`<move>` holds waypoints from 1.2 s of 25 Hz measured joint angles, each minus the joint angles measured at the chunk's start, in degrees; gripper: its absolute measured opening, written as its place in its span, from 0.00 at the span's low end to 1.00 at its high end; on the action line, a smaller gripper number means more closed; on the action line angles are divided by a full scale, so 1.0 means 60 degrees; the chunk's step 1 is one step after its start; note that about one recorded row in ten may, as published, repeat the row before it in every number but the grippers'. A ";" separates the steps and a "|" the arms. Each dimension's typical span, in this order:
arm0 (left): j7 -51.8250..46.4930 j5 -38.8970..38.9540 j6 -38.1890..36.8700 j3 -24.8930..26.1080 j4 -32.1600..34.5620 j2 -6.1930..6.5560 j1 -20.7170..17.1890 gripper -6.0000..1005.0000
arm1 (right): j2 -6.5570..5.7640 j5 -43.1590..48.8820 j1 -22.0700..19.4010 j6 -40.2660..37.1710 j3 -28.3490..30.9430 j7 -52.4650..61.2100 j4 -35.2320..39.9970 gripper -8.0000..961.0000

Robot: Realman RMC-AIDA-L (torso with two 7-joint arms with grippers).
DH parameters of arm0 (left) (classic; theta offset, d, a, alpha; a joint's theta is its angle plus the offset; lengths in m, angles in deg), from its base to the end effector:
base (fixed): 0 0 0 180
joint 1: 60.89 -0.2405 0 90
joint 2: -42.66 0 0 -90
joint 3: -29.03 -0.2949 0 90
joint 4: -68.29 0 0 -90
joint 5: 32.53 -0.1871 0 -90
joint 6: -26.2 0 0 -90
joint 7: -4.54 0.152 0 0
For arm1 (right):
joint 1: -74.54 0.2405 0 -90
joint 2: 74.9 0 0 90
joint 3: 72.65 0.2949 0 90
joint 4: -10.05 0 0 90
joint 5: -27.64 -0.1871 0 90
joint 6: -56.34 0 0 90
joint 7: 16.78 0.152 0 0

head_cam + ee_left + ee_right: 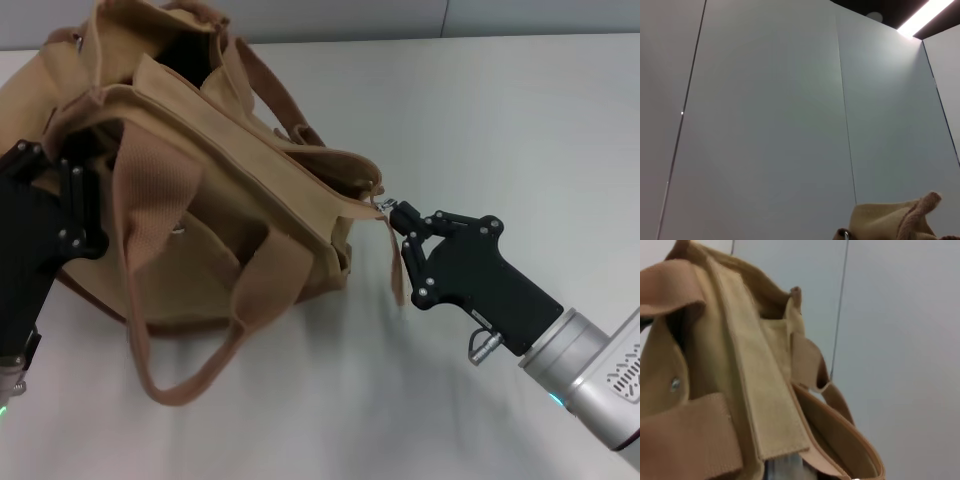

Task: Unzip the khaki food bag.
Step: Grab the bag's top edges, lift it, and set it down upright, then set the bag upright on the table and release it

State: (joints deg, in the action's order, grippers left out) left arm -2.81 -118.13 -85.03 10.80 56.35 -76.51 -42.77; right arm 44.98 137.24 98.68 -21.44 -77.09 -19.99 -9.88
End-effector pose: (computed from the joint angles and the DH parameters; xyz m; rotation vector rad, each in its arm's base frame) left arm -0.2859 0.2292 -0.0197 -1.6711 -0.1545 -1.2292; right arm 0.2698 0.2635 -0.1152 -2.1217 0.2381 0.8630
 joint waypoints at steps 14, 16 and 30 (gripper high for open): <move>-0.0259 0.0000 0.0056 0.0021 0.0068 -0.0001 0.0028 0.08 | -0.0057 0.1667 -0.0264 -0.3778 0.0251 0.5508 0.1749 0.28; -0.0272 0.0000 0.0069 0.0021 0.0080 0.0000 0.0034 0.08 | -0.0059 0.2568 -0.0164 -0.3858 0.0248 0.6205 0.2055 0.38; -0.0270 -0.0057 0.0219 -0.0021 0.0017 0.0000 0.0236 0.09 | 0.0000 0.5579 0.0362 -0.1284 0.0242 0.9088 0.2044 0.77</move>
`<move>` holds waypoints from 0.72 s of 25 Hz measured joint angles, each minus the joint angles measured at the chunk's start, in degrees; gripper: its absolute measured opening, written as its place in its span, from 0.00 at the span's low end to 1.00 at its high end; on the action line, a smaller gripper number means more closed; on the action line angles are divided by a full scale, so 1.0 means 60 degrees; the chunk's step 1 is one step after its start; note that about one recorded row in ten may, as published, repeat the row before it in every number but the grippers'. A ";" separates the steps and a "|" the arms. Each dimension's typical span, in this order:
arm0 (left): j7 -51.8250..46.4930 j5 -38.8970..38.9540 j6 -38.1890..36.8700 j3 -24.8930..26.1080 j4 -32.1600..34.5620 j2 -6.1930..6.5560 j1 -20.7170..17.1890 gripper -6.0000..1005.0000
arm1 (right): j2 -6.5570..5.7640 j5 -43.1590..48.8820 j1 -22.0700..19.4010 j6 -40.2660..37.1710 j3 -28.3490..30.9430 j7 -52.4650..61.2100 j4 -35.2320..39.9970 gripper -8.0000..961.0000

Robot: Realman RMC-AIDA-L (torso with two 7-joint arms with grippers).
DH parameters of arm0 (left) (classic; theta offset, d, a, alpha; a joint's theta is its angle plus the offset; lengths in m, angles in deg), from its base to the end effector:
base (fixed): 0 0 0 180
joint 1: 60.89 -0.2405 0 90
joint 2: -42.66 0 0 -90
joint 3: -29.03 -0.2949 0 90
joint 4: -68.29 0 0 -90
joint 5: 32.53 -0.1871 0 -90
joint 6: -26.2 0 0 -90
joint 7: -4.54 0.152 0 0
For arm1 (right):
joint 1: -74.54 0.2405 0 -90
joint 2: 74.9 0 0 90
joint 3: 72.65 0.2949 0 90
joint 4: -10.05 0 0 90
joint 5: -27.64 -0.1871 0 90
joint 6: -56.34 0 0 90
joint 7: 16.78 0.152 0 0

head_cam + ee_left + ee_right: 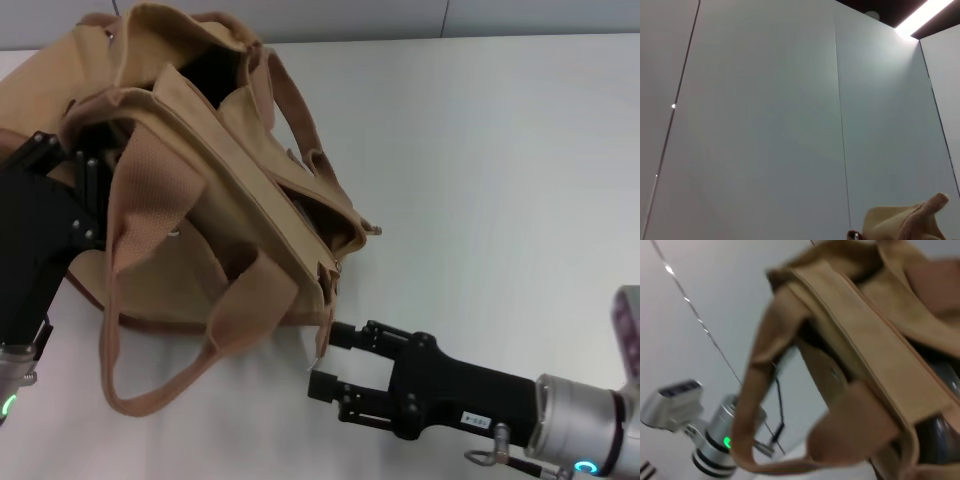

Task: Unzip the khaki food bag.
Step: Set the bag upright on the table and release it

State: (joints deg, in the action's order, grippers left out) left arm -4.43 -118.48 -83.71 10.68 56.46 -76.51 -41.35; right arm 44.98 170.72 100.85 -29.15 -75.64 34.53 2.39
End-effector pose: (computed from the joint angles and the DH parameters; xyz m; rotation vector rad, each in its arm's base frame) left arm -0.2816 0.2375 -0.0228 -1.7008 -0.1711 -1.2506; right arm 0.2656 0.2242 -0.1277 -2.6695 0.9299 1.1665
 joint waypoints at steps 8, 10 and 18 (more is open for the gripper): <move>-0.0034 -0.0015 0.0037 -0.0043 -0.0017 0.0000 0.0065 0.09 | 0.0001 0.0080 0.0417 0.0565 0.0055 0.0655 -0.0304 0.79; -0.0101 -0.0023 0.0117 -0.0080 -0.0019 0.0000 0.0150 0.09 | 0.0001 0.0027 0.0726 0.0751 0.0116 0.1085 -0.0479 0.77; -0.0110 -0.0034 0.0221 -0.0211 -0.0020 0.0000 0.0247 0.10 | 0.0000 0.0024 0.0967 0.1493 0.0761 0.1581 -0.0739 0.73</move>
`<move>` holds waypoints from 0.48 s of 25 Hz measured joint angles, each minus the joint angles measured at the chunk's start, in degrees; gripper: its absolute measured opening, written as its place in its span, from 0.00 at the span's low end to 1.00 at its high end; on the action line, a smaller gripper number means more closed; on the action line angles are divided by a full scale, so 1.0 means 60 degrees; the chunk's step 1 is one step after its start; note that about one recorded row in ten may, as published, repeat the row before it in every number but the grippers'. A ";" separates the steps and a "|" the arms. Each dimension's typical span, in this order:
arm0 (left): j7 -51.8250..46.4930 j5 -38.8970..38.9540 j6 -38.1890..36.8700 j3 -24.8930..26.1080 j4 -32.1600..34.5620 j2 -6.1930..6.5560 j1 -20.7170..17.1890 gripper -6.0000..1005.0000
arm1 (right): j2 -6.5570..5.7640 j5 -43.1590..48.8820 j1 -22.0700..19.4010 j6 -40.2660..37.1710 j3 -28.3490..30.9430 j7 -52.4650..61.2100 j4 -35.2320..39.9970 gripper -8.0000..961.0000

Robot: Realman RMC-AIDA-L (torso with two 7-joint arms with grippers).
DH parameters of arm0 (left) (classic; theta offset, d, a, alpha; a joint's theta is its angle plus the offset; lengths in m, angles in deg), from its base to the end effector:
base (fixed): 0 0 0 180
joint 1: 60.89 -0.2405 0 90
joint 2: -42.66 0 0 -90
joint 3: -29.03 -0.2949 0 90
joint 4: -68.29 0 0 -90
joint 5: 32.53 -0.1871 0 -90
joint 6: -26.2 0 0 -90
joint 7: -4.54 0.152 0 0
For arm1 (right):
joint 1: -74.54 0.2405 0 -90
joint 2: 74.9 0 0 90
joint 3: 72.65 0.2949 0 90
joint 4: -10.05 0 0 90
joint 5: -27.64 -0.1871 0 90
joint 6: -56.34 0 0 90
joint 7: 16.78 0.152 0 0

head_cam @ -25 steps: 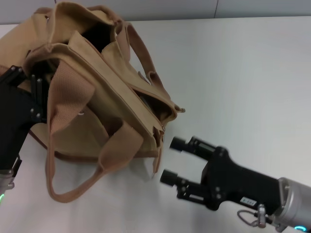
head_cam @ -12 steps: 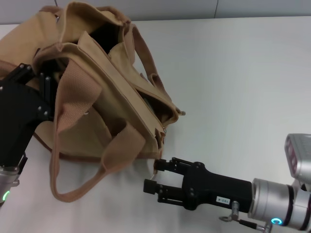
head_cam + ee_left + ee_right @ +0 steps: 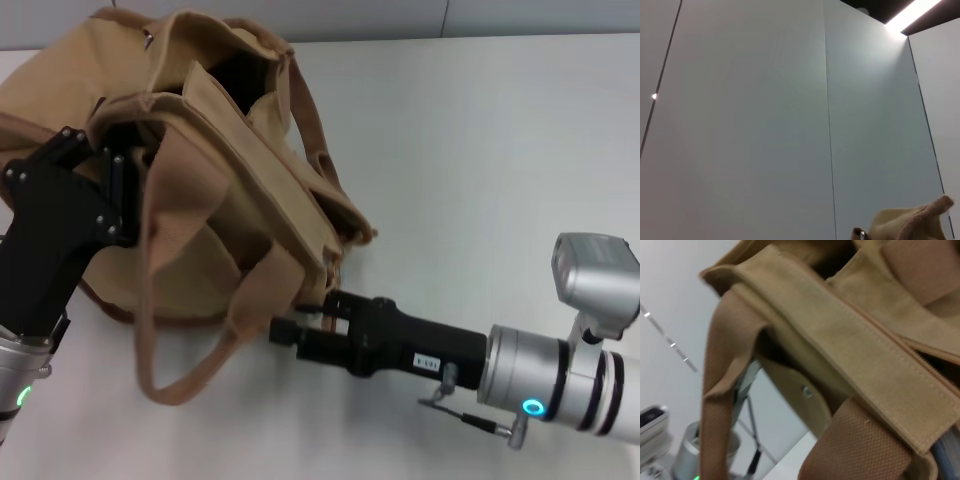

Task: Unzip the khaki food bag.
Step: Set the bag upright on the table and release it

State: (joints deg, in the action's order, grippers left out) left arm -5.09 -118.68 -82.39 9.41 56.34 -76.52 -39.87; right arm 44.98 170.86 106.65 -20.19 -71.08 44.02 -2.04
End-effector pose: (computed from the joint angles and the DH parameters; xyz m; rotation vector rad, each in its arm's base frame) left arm -0.2761 0.2442 -0.0284 -1.7465 -0.1757 -1.2642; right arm 0.2413 0.2611 -0.1411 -2.6162 1.1466 1.1464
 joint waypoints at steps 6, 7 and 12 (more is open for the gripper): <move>-0.0004 0.0002 0.0002 -0.0035 0.0000 0.0000 -0.0001 0.10 | 0.0000 -0.0009 -0.0080 0.0957 0.0718 0.0042 -0.0391 0.69; -0.0004 0.0002 0.0002 -0.0053 0.0000 0.0000 -0.0002 0.10 | 0.0000 -0.0009 -0.0055 0.1226 0.0753 0.0063 -0.0475 0.68; -0.0006 0.0005 0.0002 -0.0105 0.0000 0.0000 -0.0015 0.10 | 0.0000 -0.0010 0.0022 0.1620 0.0805 0.0044 -0.0619 0.55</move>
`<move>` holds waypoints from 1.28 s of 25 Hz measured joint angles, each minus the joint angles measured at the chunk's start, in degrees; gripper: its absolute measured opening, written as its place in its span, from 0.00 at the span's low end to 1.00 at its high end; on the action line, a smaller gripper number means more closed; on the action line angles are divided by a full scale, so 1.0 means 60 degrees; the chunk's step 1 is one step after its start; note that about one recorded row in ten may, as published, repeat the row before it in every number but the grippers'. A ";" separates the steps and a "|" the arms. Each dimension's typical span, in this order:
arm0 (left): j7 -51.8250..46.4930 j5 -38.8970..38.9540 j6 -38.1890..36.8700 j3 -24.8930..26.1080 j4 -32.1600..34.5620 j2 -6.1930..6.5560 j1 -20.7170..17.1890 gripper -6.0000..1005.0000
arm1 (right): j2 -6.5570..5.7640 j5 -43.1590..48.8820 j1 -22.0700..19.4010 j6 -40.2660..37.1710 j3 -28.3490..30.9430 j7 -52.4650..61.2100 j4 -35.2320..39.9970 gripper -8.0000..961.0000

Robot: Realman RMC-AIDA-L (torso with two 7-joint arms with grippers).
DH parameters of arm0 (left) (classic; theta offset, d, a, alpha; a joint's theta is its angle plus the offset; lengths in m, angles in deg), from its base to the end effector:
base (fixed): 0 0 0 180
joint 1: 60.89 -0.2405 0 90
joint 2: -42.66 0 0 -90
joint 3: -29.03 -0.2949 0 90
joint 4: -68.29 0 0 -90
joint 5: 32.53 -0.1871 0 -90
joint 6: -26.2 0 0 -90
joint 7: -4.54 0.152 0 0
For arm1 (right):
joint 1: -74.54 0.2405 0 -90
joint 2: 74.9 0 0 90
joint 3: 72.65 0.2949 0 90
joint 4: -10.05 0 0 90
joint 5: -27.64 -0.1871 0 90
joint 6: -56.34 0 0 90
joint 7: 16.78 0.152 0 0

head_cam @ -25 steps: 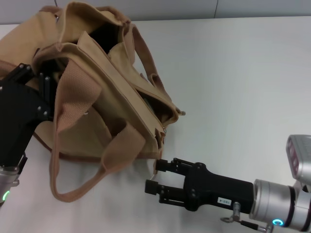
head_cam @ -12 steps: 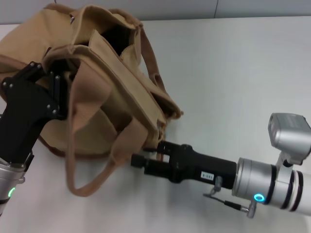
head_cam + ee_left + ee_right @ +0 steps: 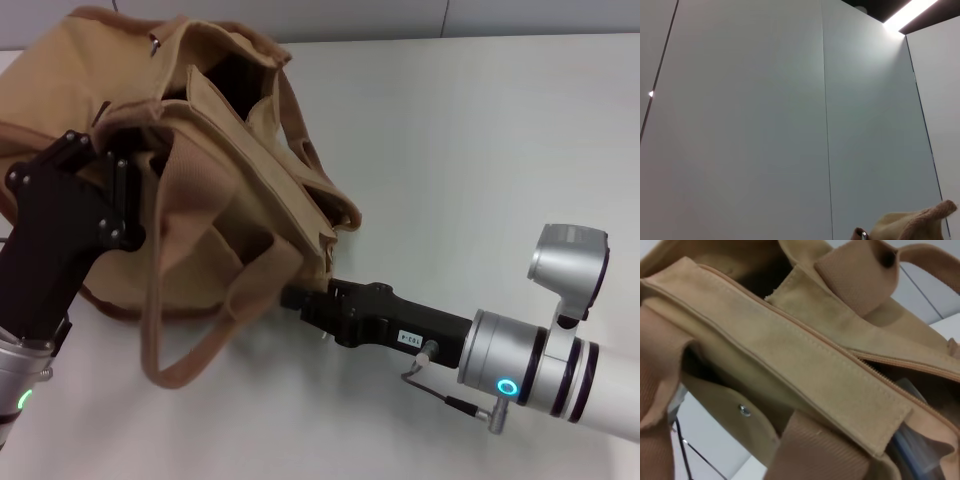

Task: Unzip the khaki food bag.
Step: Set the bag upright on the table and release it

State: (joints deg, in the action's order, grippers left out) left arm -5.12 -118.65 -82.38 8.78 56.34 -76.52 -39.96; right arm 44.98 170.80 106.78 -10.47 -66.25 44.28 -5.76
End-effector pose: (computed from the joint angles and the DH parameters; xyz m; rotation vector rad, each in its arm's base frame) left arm -0.2761 0.2429 -0.0296 -1.7570 -0.1770 -1.2649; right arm 0.2441 0.2754 -0.1522 -2.4986 1.2461 1.0589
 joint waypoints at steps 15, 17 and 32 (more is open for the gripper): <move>-0.0001 -0.0012 -0.0019 -0.0126 0.0001 0.0000 -0.0045 0.11 | -0.0021 0.0005 -0.0057 -0.0150 0.0950 -0.0698 0.0244 0.02; -0.0001 -0.0011 0.0040 -0.0126 0.0000 0.0000 -0.0038 0.11 | -0.0041 0.0004 -0.0016 -0.0861 0.1420 -0.0806 0.0783 0.02; -0.0374 -0.0014 0.1821 -0.0056 -0.0605 0.0001 0.0057 0.15 | -0.0066 -0.0013 -0.0398 -0.3913 0.4561 -0.2823 0.1980 0.01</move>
State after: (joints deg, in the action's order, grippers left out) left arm -7.37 -118.73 -71.45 8.45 52.71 -76.51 -39.62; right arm 44.59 170.72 104.40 -33.95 -38.88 27.35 6.13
